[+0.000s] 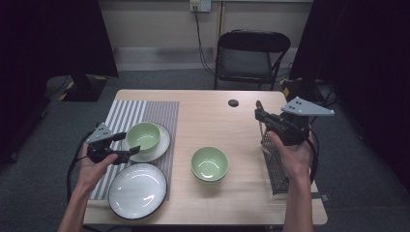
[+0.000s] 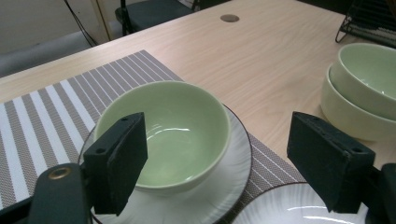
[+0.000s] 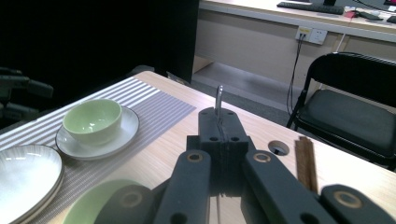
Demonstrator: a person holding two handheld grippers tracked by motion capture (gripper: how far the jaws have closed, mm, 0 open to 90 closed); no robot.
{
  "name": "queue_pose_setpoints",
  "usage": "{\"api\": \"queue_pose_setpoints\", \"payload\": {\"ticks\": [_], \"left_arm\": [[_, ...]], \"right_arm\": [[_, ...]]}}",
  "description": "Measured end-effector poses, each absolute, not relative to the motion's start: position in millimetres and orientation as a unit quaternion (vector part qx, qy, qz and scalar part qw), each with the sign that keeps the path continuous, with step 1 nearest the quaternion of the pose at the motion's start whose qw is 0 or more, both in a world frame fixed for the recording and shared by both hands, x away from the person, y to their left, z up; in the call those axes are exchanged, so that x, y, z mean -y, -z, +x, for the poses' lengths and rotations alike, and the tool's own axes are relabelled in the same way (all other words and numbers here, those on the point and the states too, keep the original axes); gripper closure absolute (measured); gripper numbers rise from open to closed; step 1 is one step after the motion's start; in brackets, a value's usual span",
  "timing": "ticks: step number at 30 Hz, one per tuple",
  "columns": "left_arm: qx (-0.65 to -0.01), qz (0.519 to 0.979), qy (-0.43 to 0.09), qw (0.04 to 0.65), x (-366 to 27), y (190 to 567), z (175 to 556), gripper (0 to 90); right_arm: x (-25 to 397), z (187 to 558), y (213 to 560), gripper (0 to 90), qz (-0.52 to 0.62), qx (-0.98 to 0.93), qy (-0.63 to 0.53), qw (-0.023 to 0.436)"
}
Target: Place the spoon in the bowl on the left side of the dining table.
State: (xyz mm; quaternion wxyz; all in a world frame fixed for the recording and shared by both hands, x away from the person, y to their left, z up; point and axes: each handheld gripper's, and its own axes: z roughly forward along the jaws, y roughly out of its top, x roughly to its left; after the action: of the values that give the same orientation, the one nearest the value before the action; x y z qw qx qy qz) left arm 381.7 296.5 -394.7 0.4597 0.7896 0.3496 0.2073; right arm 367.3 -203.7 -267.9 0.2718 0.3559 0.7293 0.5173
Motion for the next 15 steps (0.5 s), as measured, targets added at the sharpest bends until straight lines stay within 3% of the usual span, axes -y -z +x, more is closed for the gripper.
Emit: {"api": "queue_pose_setpoints", "payload": {"ticks": [15], "left_arm": [[-0.32, 0.805, -0.174, 0.467, -282, 400, 356, 18.7]], "right_arm": [[155, 383, 281, 90.0, 0.325, -0.745, -0.534, 0.232]]}}
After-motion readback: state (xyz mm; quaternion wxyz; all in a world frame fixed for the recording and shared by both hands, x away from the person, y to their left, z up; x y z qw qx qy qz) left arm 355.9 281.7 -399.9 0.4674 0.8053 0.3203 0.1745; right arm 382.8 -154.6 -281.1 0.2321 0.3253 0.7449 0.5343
